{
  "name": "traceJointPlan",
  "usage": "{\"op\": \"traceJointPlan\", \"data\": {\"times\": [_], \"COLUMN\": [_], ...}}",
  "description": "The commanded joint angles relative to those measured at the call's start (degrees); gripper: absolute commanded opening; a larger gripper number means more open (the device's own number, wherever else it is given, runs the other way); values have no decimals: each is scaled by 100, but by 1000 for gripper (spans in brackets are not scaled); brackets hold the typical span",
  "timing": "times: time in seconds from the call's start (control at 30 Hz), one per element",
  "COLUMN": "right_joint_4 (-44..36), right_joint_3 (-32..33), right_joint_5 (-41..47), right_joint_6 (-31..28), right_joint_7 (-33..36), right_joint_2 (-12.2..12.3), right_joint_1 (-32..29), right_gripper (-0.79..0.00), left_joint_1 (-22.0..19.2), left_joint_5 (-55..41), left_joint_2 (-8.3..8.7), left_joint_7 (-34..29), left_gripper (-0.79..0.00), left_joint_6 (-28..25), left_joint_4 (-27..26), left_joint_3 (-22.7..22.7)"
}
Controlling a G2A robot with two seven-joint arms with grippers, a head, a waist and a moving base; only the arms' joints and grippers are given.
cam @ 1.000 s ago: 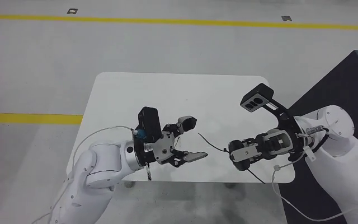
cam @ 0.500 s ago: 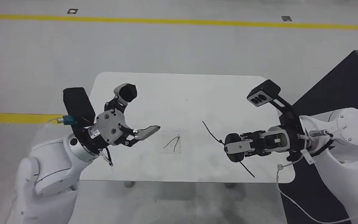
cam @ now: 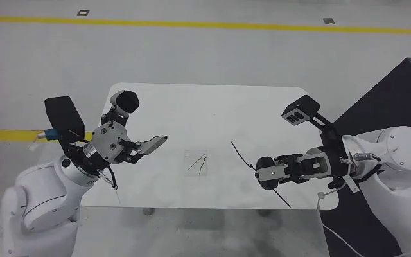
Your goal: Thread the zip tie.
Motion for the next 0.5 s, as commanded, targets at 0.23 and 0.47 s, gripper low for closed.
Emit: {"op": "traceJointPlan", "data": {"times": [0.23,0.47], "right_joint_4": [0,323], "right_joint_3": [0,-155], "right_joint_5": [0,-222], "right_joint_6": [0,200], "right_joint_7": [0,-363], "right_joint_2": [0,-22], "right_joint_1": [0,194], "right_gripper": [-785,-785], "left_joint_1": [53,110], "left_joint_5": [9,-28], "left_joint_2": [-2,2], "left_joint_7": [44,252], "left_gripper": [0,0], "left_joint_6": [73,394], "left_joint_4": [-15,-16], "left_joint_3": [10,-190]}}
